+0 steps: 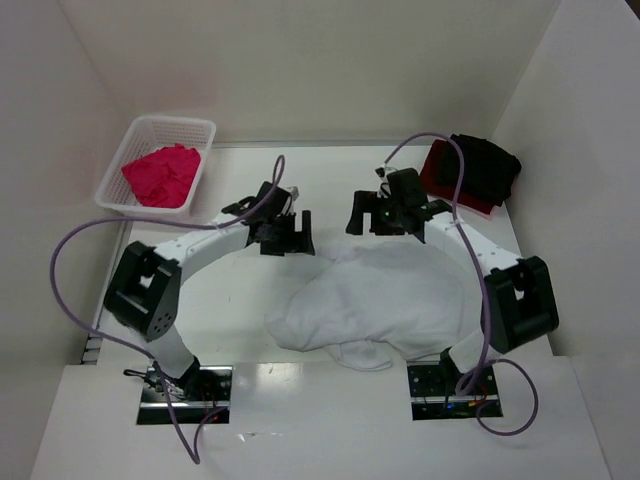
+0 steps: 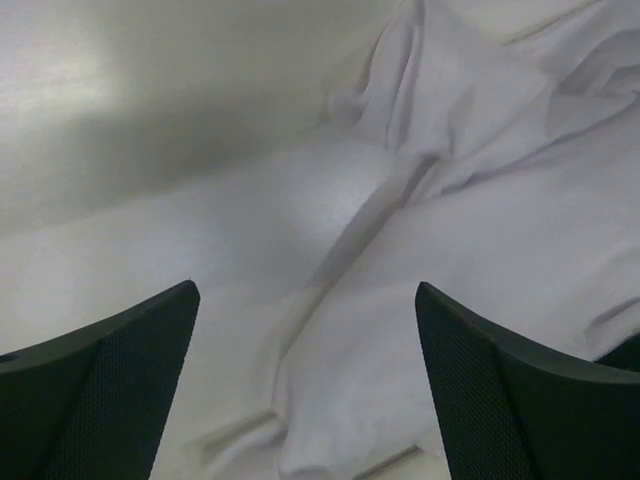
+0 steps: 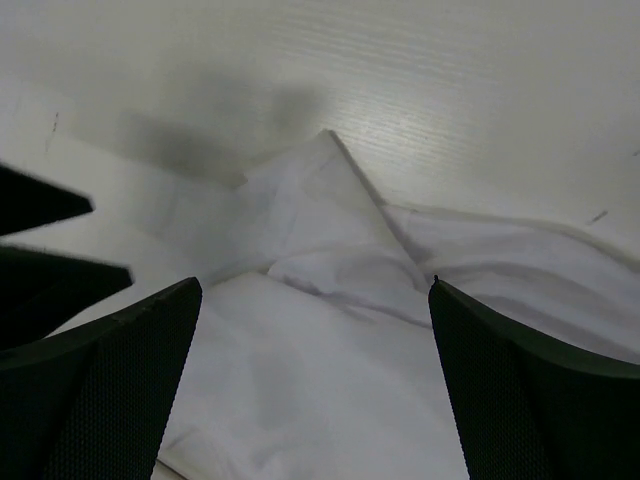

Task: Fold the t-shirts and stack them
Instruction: Flatten out the tshirt

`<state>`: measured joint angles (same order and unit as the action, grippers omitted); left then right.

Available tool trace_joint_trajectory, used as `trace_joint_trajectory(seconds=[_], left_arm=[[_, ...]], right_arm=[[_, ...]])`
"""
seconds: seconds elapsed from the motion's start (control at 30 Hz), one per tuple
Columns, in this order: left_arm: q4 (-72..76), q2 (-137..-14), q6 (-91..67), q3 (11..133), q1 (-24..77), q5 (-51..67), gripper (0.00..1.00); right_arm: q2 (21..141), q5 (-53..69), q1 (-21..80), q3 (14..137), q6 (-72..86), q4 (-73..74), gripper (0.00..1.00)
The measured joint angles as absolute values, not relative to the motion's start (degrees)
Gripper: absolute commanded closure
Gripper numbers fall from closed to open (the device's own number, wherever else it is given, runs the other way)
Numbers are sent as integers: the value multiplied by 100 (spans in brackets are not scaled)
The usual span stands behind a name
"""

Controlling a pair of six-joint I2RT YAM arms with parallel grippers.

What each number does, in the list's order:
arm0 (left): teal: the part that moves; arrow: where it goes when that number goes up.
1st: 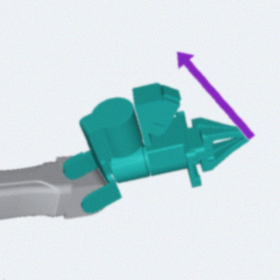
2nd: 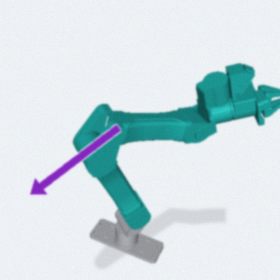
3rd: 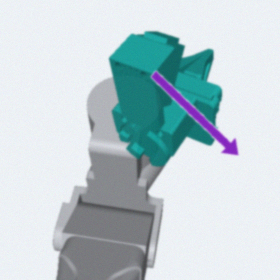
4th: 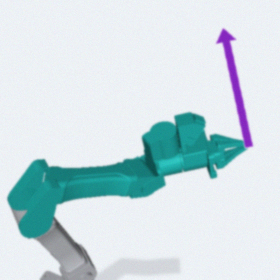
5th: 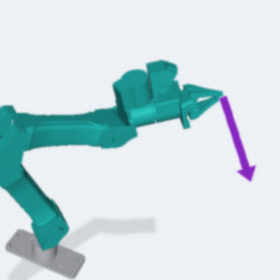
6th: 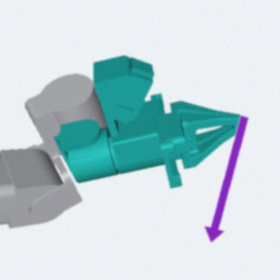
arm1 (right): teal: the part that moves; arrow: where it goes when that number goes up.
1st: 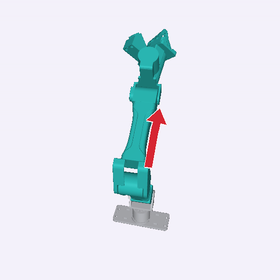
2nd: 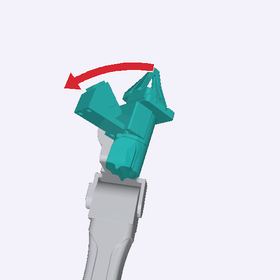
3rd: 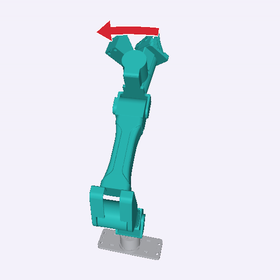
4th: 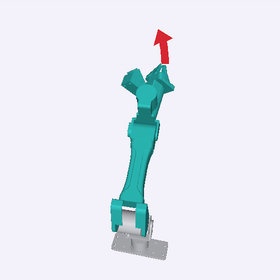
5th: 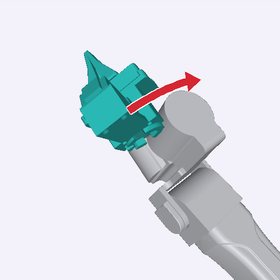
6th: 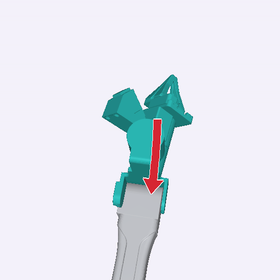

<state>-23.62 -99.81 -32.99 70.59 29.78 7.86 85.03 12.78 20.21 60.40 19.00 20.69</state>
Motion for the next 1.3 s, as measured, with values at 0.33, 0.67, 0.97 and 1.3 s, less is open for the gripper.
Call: trace_joint_trajectory(seconds=[0.33, 0.67, 0.97, 1.3], left_arm=[[-2912, -7540, -4560, 5367, 2945, 764, 4], [-3221, -6908, -5177, 4945, 2956, 755, 4], [-3225, -6748, -5284, 4945, 2956, 751, 2], [-3306, -6438, -5269, 4932, 2956, 766, 2]], right_arm=[[9771, 1232, 2506, 6672, 1223, 2012, 0], [10759, 980, 3046, 7249, 875, 2043, 18], [11190, 607, 3076, 7548, 694, 2204, 48], [11441, -180, 3301, 8034, 716, 2528, 100]])
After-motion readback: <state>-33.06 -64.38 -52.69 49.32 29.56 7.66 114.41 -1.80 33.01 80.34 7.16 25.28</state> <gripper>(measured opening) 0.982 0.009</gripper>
